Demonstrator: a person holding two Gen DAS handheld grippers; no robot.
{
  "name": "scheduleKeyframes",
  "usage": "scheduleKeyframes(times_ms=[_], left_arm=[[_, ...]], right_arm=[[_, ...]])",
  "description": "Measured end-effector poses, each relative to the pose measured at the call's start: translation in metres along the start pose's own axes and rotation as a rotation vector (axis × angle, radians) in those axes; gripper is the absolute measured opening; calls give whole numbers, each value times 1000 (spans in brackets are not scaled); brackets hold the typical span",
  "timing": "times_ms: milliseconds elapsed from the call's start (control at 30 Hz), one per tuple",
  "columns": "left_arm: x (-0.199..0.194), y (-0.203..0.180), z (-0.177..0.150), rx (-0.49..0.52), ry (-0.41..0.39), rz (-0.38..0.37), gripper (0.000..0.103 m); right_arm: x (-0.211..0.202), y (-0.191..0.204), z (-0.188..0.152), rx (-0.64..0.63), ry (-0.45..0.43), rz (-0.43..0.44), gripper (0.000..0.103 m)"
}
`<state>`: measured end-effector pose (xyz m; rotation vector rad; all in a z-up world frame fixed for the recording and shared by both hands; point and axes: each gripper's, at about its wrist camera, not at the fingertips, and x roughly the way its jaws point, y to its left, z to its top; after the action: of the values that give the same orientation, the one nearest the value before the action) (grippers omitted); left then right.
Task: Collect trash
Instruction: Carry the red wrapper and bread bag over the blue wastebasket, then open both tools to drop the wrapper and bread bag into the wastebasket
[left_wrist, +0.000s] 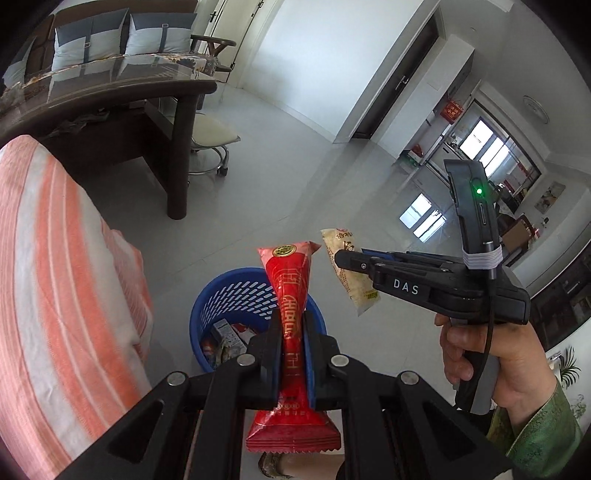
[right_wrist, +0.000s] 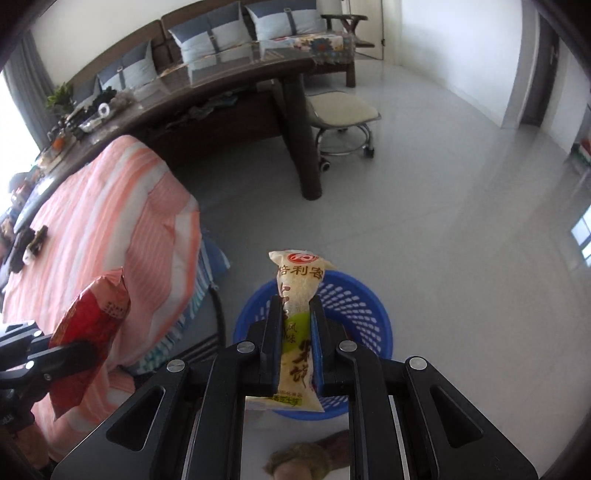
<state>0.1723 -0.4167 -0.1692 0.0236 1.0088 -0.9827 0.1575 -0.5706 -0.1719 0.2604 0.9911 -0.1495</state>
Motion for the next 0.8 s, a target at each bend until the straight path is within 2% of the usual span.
scheduleKeyframes(times_ms=[167, 400, 433, 467, 533, 567, 600, 733, 767, 800], left_arm=[[51, 3, 2, -5, 49, 2, 10], [95, 2, 3, -5, 85, 12, 11], [100, 2, 3, -5, 90, 19, 14], [104, 1, 3, -5, 97, 24, 27], [108, 0, 4, -5, 92, 40, 50], [105, 1, 6, -3, 76, 50, 51], [100, 1, 7, -1, 67, 53, 51], [62, -5, 15, 16, -16, 50, 51], [48, -9, 16, 32, -48, 56, 51], [34, -12, 17, 51, -76, 63, 51]], right_arm=[[21, -27, -6, 53, 17, -4, 12], [36, -55, -9, 113, 47, 16, 12], [38, -58, -10, 118, 52, 21, 12], [41, -61, -11, 121, 59, 29, 13], [48, -64, -12, 124, 74, 39, 17], [50, -65, -13, 127, 79, 43, 25], [51, -64, -12, 130, 83, 44, 38], [32, -67, -8, 128, 11, 31, 43], [23, -66, -7, 126, -24, 17, 47], [14, -64, -5, 119, -65, 0, 56]])
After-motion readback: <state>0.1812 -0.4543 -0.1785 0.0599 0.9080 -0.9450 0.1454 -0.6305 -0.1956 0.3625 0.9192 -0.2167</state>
